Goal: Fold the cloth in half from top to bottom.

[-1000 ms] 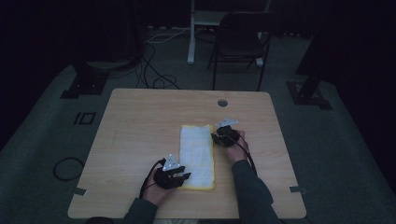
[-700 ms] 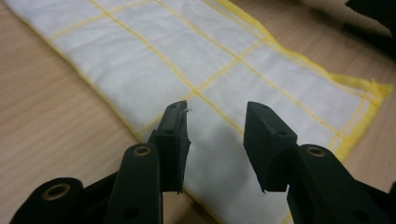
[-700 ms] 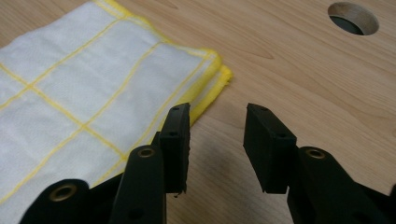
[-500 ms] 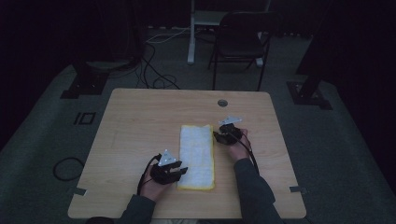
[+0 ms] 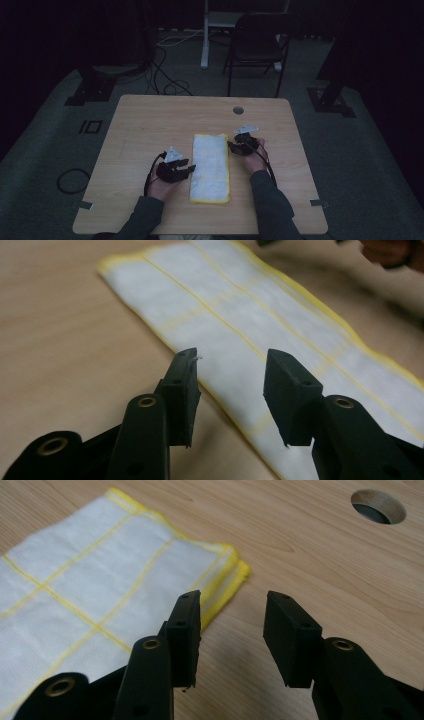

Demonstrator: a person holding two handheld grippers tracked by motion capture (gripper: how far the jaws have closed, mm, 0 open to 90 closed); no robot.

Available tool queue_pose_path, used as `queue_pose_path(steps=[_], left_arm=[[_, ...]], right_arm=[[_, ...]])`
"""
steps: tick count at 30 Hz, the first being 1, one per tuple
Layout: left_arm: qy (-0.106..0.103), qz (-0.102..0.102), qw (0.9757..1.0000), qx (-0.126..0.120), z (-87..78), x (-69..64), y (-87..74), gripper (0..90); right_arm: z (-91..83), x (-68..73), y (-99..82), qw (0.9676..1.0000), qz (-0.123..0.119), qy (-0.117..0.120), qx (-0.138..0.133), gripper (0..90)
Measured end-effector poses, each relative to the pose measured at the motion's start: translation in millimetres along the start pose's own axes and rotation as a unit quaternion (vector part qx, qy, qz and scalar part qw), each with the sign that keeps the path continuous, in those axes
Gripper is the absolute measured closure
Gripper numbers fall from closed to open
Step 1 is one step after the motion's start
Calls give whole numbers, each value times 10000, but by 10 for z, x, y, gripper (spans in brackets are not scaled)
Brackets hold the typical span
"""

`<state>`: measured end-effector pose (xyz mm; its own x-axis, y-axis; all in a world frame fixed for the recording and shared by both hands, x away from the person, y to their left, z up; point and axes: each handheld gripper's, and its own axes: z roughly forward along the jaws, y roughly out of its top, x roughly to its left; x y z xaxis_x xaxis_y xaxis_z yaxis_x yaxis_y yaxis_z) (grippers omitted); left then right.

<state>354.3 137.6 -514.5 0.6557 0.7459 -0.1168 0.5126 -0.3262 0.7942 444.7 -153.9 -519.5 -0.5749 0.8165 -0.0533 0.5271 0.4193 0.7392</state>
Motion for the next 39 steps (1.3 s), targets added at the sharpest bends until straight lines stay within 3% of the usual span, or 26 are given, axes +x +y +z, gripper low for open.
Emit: queue_pose_path(steps=[2,5,10,18,25,33,39], left_arm=[[124,-28,9998,-120,-3,116,129,572],[197,-54,9996,-204,7,186,209,563],[293,-46,9994,-174,97,300,315,543],[426,2,9990,-105,303,365,399,537],[527,-68,9986,77,620,409,455,537],[712,-337,9966,253,837,533,483,537],[760,-568,9947,389,955,600,491,529]], right_arm=[[2,18,29,10000,4,22,-37,578],[1,24,47,10000,8,35,-58,577],[31,26,51,10000,48,26,-20,578],[80,31,66,9998,217,-36,-31,578],[192,42,110,9987,499,-78,-75,566],[312,78,205,9978,656,-26,-25,485],[438,75,204,9972,698,-62,251,438]])
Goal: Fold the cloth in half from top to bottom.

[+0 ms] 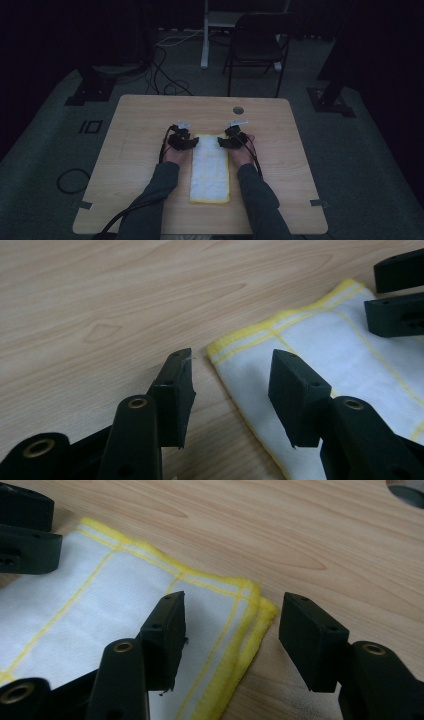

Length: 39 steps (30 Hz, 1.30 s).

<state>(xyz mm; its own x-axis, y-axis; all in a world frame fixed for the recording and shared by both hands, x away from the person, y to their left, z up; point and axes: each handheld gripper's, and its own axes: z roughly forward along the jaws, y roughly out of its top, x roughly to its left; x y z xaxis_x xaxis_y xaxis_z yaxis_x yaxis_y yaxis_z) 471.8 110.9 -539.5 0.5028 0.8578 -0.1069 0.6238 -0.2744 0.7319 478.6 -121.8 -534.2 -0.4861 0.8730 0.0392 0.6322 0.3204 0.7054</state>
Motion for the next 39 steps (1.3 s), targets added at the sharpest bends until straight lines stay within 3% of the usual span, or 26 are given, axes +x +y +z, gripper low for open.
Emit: queue_pose_path(steps=[6,9,12,17,22,25,39], left_arm=[[-44,-66,9999,-75,57,-4,16,508],[-234,-204,9994,-142,79,7,19,507],[-354,-141,9992,-119,90,-20,24,523],[-398,-222,9990,46,84,-21,60,596],[-479,-238,9983,228,85,-41,91,720],[-477,-193,9982,309,83,-55,99,794],[-492,-197,9982,298,62,-62,120,839]], right_arm=[[42,-33,-15,10000,44,3,33,427],[49,-31,-7,10000,37,35,18,456],[49,-14,-11,10000,-18,36,5,486],[36,-1,-26,9998,-88,195,-32,607],[35,24,-20,9990,-155,408,3,772],[34,30,-9,9987,-103,498,63,825],[-31,15,1,9983,-239,525,-30,848]])
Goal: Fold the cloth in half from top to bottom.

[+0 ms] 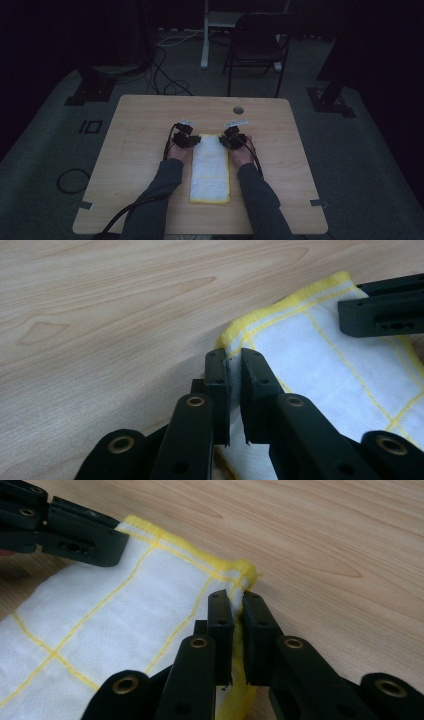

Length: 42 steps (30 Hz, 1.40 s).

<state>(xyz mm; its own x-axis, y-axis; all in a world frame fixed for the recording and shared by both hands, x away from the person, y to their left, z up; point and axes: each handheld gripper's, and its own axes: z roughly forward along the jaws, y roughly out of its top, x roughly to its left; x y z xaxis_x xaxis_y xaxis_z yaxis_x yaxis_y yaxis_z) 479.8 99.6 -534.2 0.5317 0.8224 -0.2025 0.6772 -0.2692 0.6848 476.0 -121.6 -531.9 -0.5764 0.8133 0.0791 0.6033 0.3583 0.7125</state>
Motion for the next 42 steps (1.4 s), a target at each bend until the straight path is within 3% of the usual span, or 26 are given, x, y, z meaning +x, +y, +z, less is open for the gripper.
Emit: queue_pose_path(steps=[10,24,42], left_arm=[[-48,76,9997,-226,-83,-43,91,839],[-148,240,9973,-674,-330,-138,340,839],[-340,591,9930,-962,-671,-282,200,836]], right_arm=[[-87,-53,54,9999,0,4,-131,848],[-375,-88,221,9981,-77,-68,-600,847],[-722,55,75,9944,-256,289,-979,845]])
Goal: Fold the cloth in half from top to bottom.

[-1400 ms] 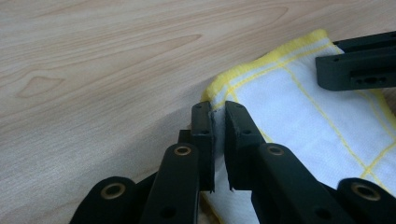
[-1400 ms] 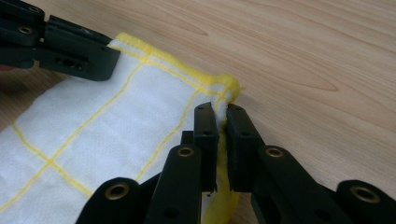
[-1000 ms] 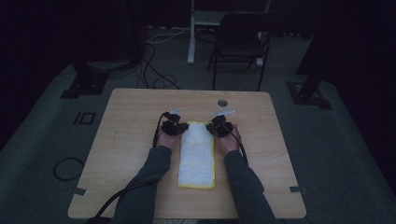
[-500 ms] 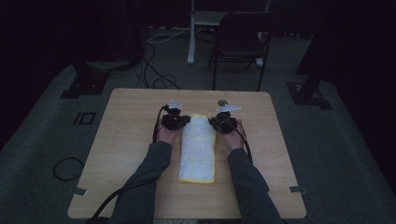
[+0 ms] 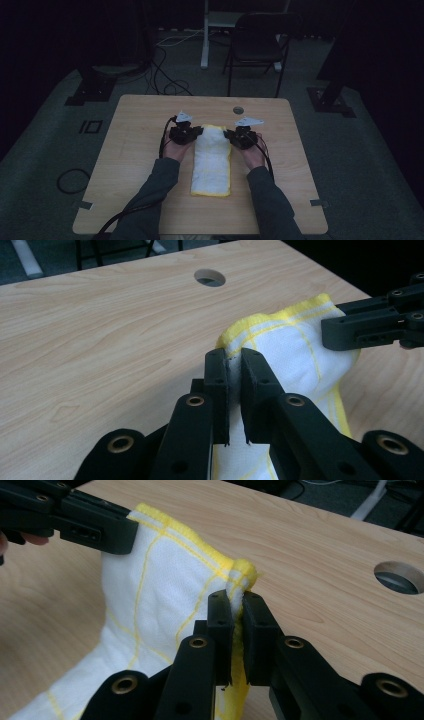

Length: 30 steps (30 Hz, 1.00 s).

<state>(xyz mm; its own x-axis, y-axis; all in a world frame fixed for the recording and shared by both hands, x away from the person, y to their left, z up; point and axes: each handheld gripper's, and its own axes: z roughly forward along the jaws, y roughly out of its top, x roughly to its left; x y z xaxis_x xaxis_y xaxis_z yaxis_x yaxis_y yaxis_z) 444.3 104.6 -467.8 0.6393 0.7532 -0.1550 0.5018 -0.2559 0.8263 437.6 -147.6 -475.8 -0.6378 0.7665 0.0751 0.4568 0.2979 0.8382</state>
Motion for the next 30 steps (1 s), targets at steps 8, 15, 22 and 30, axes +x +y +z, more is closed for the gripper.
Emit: queue_pose_path(steps=[8,15,22,30], left_arm=[[-103,-46,9998,-152,-182,-80,-86,835],[-162,8,9997,-202,-280,-159,-173,834],[-218,-2,9994,-255,-395,-227,-239,834],[-319,-13,9989,-337,-514,-296,-365,832]], right_arm=[[-134,124,-8,9998,-162,99,-78,844],[-214,207,-89,9995,-241,153,-112,845],[-320,292,-117,9992,-297,224,-162,844],[-421,405,-178,9985,-419,288,-212,842]])
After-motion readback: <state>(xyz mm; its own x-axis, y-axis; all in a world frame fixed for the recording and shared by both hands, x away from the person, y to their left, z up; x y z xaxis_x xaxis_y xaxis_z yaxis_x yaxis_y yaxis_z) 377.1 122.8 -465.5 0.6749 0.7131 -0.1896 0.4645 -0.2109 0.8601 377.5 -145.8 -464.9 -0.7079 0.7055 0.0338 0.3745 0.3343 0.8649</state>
